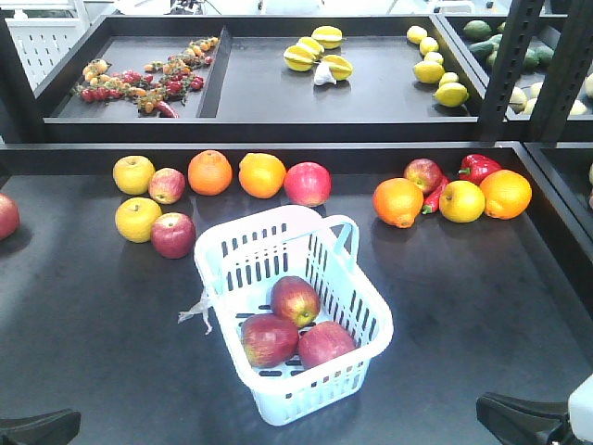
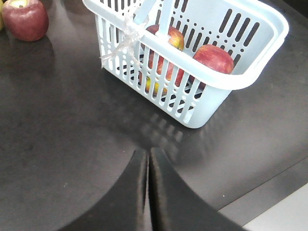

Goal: Pick three apples into basket with both arms

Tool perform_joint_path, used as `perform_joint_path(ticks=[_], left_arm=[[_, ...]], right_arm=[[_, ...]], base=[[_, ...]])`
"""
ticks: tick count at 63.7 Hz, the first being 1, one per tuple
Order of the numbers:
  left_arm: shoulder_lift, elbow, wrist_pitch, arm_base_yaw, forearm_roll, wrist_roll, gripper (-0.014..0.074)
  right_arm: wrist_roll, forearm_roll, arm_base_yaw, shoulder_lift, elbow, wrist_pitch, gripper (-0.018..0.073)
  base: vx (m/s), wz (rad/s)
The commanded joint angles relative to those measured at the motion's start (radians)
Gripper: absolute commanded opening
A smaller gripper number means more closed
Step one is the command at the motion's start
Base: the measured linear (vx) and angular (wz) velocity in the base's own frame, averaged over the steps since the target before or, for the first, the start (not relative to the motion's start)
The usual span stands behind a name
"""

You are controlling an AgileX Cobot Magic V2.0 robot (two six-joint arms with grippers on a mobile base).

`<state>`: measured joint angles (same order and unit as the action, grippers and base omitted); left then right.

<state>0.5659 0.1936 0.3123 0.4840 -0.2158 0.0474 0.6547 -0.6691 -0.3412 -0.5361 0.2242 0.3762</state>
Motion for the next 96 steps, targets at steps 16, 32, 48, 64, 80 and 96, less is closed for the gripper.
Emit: perform_joint_path(ticks=[16,32,48,64,80,96], left_arm=[[0.003,0.026,-0.062,0.002,-0.013,-0.008,-0.0006],[0.003,0.024,-0.062,0.002,-0.003,-0.009,-0.0006],[-0.011,-0.098,-0.192,0.002,0.162,-0.222,-0.0006],[-0.126,-0.239,-0.304,0.002,0.216,-0.295,-0.0006],[-0.293,-0.242,-0.268,-0.097,0.216,-0.151,-0.0006],[-0.502,-0.242,-0.27,-0.345,0.216,-0.127,-0.0006]], right_arm=[[0.005,-0.018,0.002,0.001,0.026,-0.047,-0.0004],[0.005,-0.018,0.002,0.001,0.026,-0.047,-0.0004],[0.005,-0.018,0.002,0.001,0.026,-0.047,-0.0004],[0.005,-0.018,0.002,0.001,0.026,-0.046,-0.0004],[0.005,-0.018,0.002,0.001,0.026,-0.046,-0.0004],[0.005,-0.018,0.002,0.001,0.026,-0.046,-0.0004]], base=[[0.0,0.0],[0.0,0.0],[0.0,0.0],[0.0,0.0],[0.0,0.0],[0.0,0.0]])
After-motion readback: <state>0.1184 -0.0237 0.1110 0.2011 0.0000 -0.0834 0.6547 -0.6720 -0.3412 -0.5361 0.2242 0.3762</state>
